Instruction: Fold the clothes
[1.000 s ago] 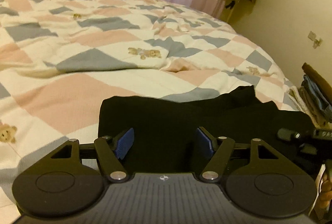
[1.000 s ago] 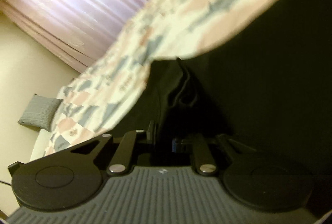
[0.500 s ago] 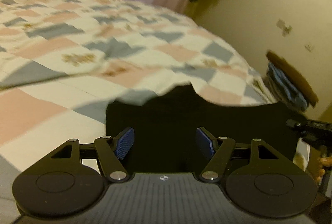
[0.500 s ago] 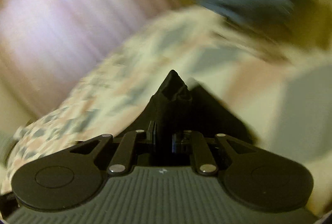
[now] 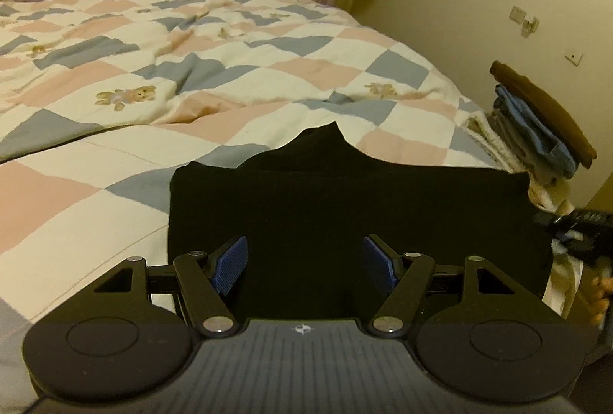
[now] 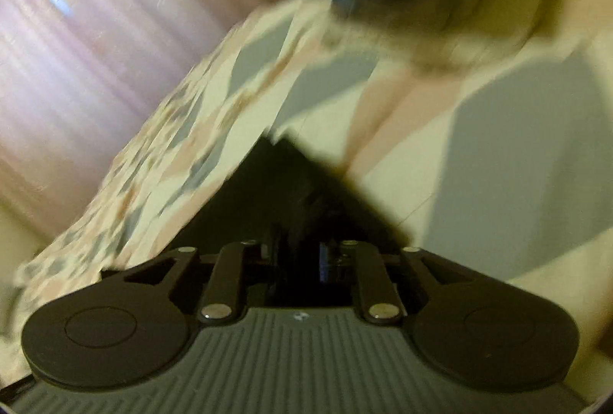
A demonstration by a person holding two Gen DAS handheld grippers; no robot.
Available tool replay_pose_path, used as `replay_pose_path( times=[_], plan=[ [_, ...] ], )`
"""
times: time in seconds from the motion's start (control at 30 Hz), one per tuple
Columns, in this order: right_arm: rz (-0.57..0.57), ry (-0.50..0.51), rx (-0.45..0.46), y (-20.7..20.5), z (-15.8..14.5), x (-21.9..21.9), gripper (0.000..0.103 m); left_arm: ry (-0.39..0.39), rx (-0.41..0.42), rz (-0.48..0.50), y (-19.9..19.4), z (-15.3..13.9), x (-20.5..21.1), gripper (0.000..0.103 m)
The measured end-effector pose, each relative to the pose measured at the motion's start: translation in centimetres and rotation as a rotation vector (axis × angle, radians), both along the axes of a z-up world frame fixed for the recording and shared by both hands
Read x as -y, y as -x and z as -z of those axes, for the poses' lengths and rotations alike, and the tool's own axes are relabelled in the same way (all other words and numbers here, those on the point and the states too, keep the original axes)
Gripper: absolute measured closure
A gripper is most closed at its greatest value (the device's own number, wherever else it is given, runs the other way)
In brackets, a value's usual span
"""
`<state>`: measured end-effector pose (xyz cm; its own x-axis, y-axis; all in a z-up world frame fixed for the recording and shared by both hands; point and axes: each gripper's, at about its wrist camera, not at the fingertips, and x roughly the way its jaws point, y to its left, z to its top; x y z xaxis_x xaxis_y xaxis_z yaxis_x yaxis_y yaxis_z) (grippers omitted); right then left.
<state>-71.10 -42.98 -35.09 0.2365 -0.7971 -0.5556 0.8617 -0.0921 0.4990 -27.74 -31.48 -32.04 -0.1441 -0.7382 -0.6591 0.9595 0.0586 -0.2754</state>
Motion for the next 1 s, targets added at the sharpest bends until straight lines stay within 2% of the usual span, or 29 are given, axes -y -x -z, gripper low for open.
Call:
replay_pose_path(
  times=[0.03,0.07,0.1,0.13,0.17,0.23,0.27,0.3,0.4,0.47,0.53,0.6,0.67,0.73,0.83,0.9,0.97,1.0],
  plan=[
    [0.047,0.031,-0.072,-0.4,-1.1,-0.7,0.055,-0.001,0.003,0.006,0.2,-0.1,0.1,0.035],
    [0.084,0.071,-0.176,-1.3,-2.2,-1.3,0.039,-0.002,0.006,0.012,0.4,-0.3,0.2,0.035],
    [0.080,0.125,-0.267,-2.6,-3.2,-1.8,0.040,0.005,0.013,0.030,0.9,-0.4,0.7,0.035],
    [0.029,0.178,-0.315,-4.0,-4.0,-2.0,0.041,0.011,0.021,0.047,1.4,-0.6,1.1,0.035],
    [-0.040,0.211,-0.319,-5.2,-4.2,-1.9,0.042,0.017,0.028,0.065,1.9,-0.7,1.6,0.035],
    [-0.208,0.219,-0.303,-7.7,-3.9,-0.8,0.057,0.026,0.032,0.115,2.8,-0.7,3.1,0.034],
    [-0.283,0.210,-0.302,-8.8,-3.4,0.0,0.071,0.030,0.035,0.139,3.2,-0.6,3.9,0.034],
    [-0.326,0.189,-0.314,-9.4,-2.6,1.2,0.074,0.022,0.051,0.141,3.2,-0.3,4.6,0.034],
    [-0.340,0.100,-0.362,-9.3,-0.2,5.1,0.077,-0.020,0.104,0.107,1.7,1.1,6.9,0.036],
    [-0.268,0.058,-0.348,-7.5,0.5,6.3,0.089,-0.044,0.127,0.055,-0.1,1.8,7.6,0.038],
    [-0.193,0.037,-0.331,-5.7,0.4,6.6,0.086,-0.055,0.145,-0.003,-2.3,1.9,7.7,0.039],
    [-0.161,0.095,-0.358,-5.2,-1.2,4.6,0.078,-0.033,0.099,-0.020,-3.6,0.9,6.4,0.038],
    [-0.185,0.140,-0.328,-5.4,-2.1,2.2,0.073,-0.010,0.071,-0.016,-3.6,-0.1,4.8,0.035],
    [-0.249,0.157,-0.287,-6.2,-2.1,-0.7,0.068,-0.006,0.065,0.032,-1.9,-0.3,2.5,0.035],
    [-0.309,0.106,-0.310,-7.8,-0.3,-4.0,0.067,-0.036,0.042,0.110,0.4,0.6,-0.7,0.032],
    [-0.318,0.042,-0.333,-8.5,1.6,-5.3,0.069,-0.089,0.069,0.119,1.5,2.4,-2.3,0.033],
    [-0.268,0.021,-0.258,-7.7,1.7,-5.8,0.069,-0.111,0.101,0.093,1.9,2.8,-3.6,0.034],
    [-0.242,0.034,-0.214,-7.2,1.0,-6.2,0.065,-0.103,0.097,0.088,1.8,2.3,-4.1,0.033]
  ],
)
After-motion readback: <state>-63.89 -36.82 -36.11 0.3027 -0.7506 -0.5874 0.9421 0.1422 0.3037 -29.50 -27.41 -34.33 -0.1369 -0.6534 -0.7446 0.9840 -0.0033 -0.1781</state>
